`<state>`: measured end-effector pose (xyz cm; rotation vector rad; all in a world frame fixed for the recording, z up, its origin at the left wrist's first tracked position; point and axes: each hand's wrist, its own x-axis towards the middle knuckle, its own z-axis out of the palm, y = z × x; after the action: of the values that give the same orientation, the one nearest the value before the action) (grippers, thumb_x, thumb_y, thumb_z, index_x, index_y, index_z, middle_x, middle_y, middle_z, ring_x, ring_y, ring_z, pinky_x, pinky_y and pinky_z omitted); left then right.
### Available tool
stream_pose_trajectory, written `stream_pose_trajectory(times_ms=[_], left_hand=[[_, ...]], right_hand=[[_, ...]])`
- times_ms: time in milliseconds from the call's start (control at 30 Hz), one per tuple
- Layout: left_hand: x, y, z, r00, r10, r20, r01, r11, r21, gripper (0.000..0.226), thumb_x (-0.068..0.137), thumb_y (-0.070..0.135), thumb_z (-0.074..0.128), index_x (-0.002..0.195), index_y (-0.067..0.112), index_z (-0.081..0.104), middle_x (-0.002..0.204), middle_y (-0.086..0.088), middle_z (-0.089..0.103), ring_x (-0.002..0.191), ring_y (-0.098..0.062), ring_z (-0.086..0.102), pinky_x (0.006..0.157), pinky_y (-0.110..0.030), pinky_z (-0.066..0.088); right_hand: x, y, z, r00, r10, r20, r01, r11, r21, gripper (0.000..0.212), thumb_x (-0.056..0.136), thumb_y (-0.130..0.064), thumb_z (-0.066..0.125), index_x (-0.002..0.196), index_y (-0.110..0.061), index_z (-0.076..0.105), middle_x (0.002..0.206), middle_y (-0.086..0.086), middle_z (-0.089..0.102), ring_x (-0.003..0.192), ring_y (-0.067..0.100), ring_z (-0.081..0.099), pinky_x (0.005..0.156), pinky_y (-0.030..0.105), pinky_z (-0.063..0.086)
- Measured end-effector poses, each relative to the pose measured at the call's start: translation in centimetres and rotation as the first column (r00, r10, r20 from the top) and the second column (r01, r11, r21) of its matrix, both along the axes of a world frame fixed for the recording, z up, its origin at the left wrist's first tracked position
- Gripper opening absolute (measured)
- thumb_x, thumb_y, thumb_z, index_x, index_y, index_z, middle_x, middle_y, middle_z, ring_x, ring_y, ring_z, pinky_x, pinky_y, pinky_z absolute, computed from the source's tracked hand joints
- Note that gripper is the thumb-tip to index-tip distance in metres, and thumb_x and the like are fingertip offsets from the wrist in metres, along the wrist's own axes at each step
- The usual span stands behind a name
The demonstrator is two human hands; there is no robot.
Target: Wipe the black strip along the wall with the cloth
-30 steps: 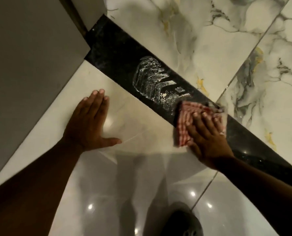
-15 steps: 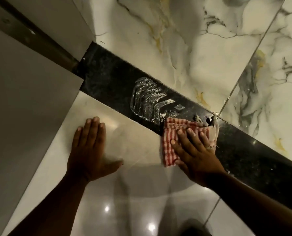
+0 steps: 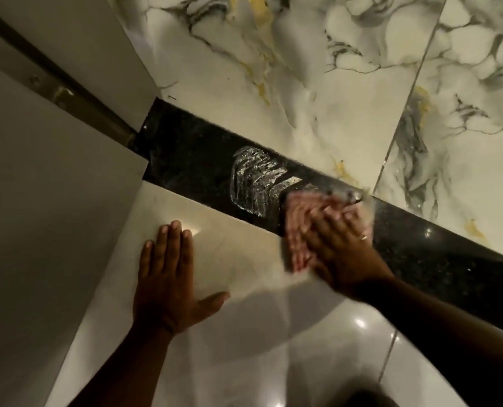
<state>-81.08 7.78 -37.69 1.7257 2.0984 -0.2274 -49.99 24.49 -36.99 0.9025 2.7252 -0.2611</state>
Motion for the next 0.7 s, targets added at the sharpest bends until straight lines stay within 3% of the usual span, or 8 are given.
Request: stream_pose_trajectory(times_ms=[67, 133, 167, 200, 267, 367, 467, 700], left_hand=[[-0.1, -0.1, -0.1, 1.000, -0.004, 0.003, 0.004, 1.000, 0.009, 0.125, 0.074, 0.092, 0.027, 0.158, -0.001, 0.016, 0.167, -0.021, 0.010, 0.156, -0.036, 0.007, 0.124, -0.055, 0.008], [0.0, -0.3, -0.2, 1.000, -0.003, 0.010, 0.003, 1.000, 0.026, 0.126, 0.073, 0.091, 0.034, 0.157, -0.002, 0.019, 0.167, -0.022, 0.012, 0.156, -0.036, 0.008, 0.124, -0.056, 0.011], [0.0, -0.3, -0.3, 1.000, -0.001, 0.008, 0.001, 0.999, 0.037, 0.126, 0.073, 0.090, 0.036, 0.157, -0.002, 0.020, 0.167, -0.022, 0.013, 0.156, -0.036, 0.009, 0.124, -0.057, 0.012], [0.0, -0.3, -0.3, 1.000, 0.001, 0.005, -0.001, 0.999, 0.041, 0.126, 0.073, 0.090, 0.036, 0.156, -0.003, 0.021, 0.167, -0.022, 0.013, 0.156, -0.036, 0.009, 0.124, -0.057, 0.012], [0.0, -0.3, -0.3, 1.000, -0.004, 0.011, 0.003, 0.999, 0.032, 0.125, 0.074, 0.091, 0.035, 0.156, -0.003, 0.021, 0.167, -0.021, 0.012, 0.156, -0.037, 0.010, 0.124, -0.058, 0.013], [-0.1, -0.4, -0.3, 1.000, -0.003, 0.013, 0.003, 1.000, 0.018, 0.125, 0.074, 0.092, 0.029, 0.157, -0.001, 0.020, 0.167, -0.021, 0.011, 0.156, -0.038, 0.010, 0.123, -0.058, 0.013], [-0.1, -0.2, -0.3, 1.000, -0.006, 0.010, 0.006, 1.000, 0.010, 0.126, 0.073, 0.092, 0.029, 0.157, -0.002, 0.021, 0.167, -0.022, 0.013, 0.155, -0.038, 0.013, 0.123, -0.058, 0.013], [0.1, -0.2, -0.3, 1.000, -0.006, -0.019, 0.007, 0.999, 0.049, 0.127, 0.070, 0.089, 0.036, 0.156, -0.003, 0.022, 0.166, -0.024, 0.015, 0.154, -0.039, 0.014, 0.122, -0.056, 0.013]], right_hand=[[-0.4, 1.9, -0.3, 0.921, -0.388, 0.032, 0.387, 0.922, 0.008, 0.072, 0.099, -0.057, 0.008, 0.153, -0.012, 0.025, 0.161, 0.018, 0.012, 0.148, 0.037, 0.002, 0.119, 0.050, 0.000], [-3.0, 2.1, -1.0, 0.658, -0.753, 0.013, 0.753, 0.658, 0.019, 0.072, 0.097, -0.059, 0.008, 0.156, -0.019, 0.002, 0.163, 0.011, -0.010, 0.149, 0.029, -0.014, 0.120, 0.049, -0.009], [-4.5, 2.0, -1.0, 0.551, -0.835, 0.010, 0.835, 0.551, 0.002, 0.072, 0.096, -0.059, 0.008, 0.156, -0.020, -0.004, 0.163, 0.010, -0.014, 0.149, 0.029, -0.016, 0.120, 0.050, -0.009], [-5.8, 1.6, -0.9, 0.526, -0.851, 0.013, 0.850, 0.525, -0.032, 0.072, 0.096, -0.060, 0.009, 0.155, -0.021, -0.008, 0.163, 0.011, -0.016, 0.149, 0.030, -0.017, 0.120, 0.052, -0.009], [-6.2, -0.4, -0.6, 0.703, -0.710, 0.035, 0.711, 0.701, -0.047, 0.070, 0.098, -0.058, 0.011, 0.154, -0.020, -0.007, 0.162, 0.013, -0.014, 0.149, 0.033, -0.016, 0.119, 0.052, -0.010], [-2.7, -3.0, 0.0, 0.978, -0.199, 0.053, 0.202, 0.978, -0.054, 0.065, 0.102, -0.053, 0.017, 0.155, -0.018, 0.008, 0.164, 0.015, 0.008, 0.150, 0.035, -0.006, 0.120, 0.053, -0.003], [0.5, -3.2, 0.1, 0.993, 0.091, 0.075, -0.089, 0.996, -0.029, 0.063, 0.101, -0.053, 0.022, 0.154, -0.021, 0.013, 0.161, 0.013, 0.019, 0.150, 0.035, 0.001, 0.118, 0.055, 0.005], [-4.0, -0.9, -0.8, 0.992, 0.128, -0.013, -0.129, 0.989, -0.071, 0.060, 0.101, -0.051, 0.021, 0.154, -0.022, 0.022, 0.161, 0.009, 0.018, 0.149, 0.037, 0.011, 0.119, 0.057, 0.007]])
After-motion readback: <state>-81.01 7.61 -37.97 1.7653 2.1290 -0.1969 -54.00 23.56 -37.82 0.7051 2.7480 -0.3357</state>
